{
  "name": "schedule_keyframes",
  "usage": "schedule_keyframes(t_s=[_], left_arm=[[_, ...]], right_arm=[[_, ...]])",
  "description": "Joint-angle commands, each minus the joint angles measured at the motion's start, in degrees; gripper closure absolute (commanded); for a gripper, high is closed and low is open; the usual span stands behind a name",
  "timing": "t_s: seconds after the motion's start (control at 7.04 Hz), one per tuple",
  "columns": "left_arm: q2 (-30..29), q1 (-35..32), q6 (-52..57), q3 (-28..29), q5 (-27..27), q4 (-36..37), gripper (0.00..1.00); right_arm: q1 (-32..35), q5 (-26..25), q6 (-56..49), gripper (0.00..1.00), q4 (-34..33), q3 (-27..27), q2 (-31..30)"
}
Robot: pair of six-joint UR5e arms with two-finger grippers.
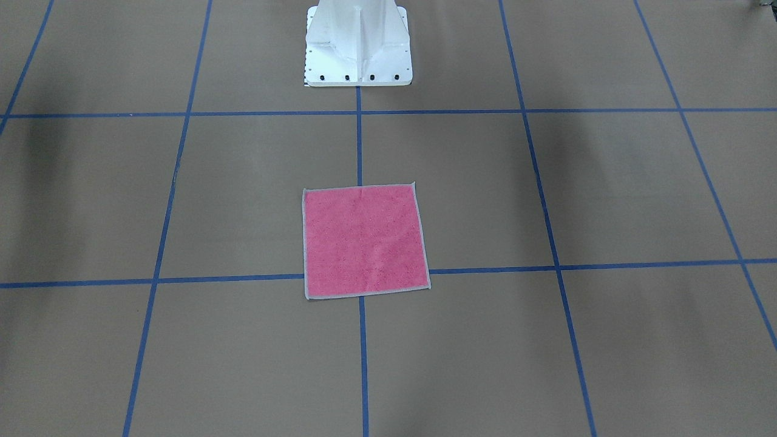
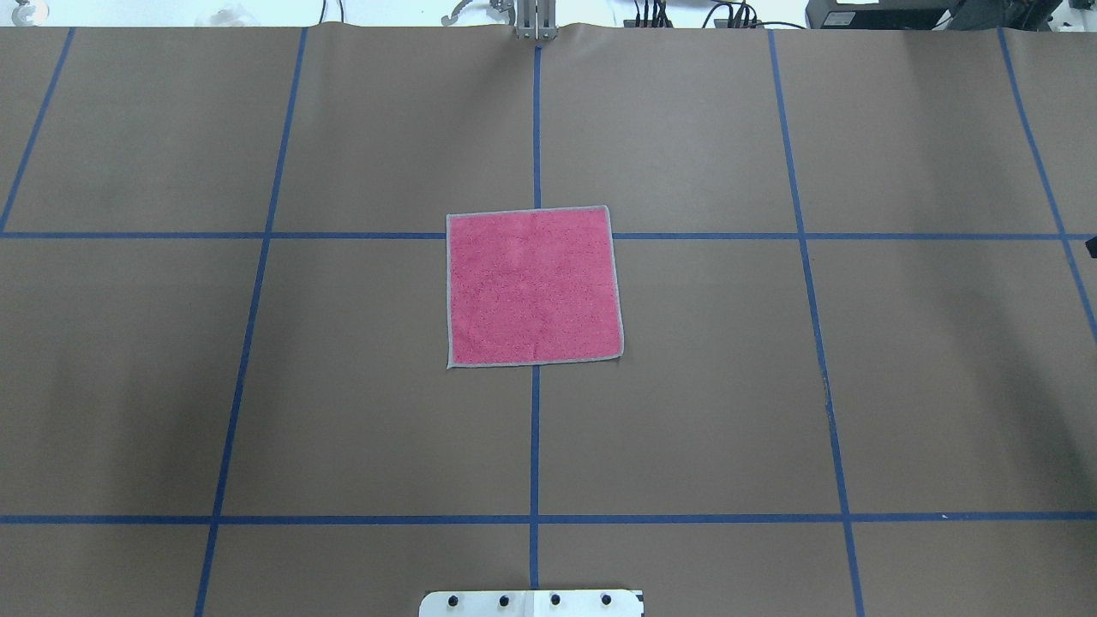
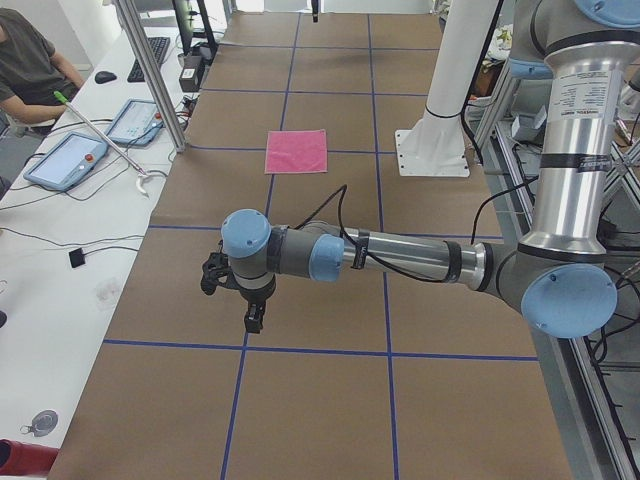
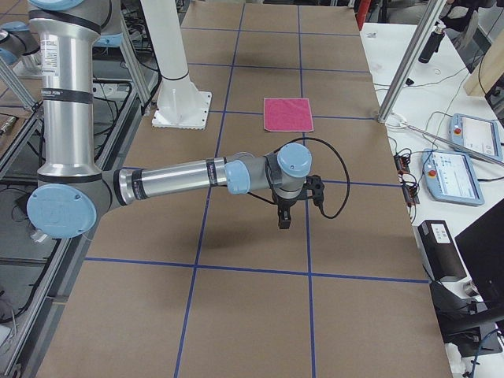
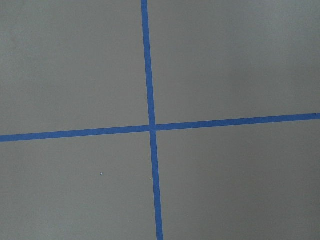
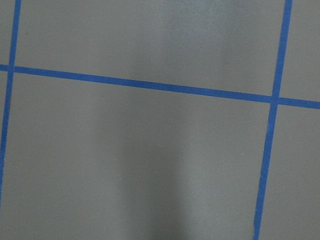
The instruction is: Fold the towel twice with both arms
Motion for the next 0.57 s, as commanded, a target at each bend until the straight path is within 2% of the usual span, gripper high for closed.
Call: schedule_keyframes(t_s=[0.0,0.14,0.28,0.43], left_arm=[[0.00,0.02,0.00,-0.19,-0.02,0.00,0.00],[0.00,0.02,0.00,-0.19,-0.11,-0.18,0.00],[0.00,0.02,-0.52,-0.19,-0.11,-2.88,0.00],[0.00,0.10,-4.70,-0.11,-0.11,-5.77,0.00]], right_arm=[[-7.72,-0.23,21.76,0.00,12.69,0.05,0.76],[-11.68,-0.75,36.08,0.00,19.90,0.40,2.07],[-17.37,-3.63,48.93,0.00,24.32,1.27,3.91],[-23.78,-8.96,59.67,0.00,24.72,2.94,6.98]])
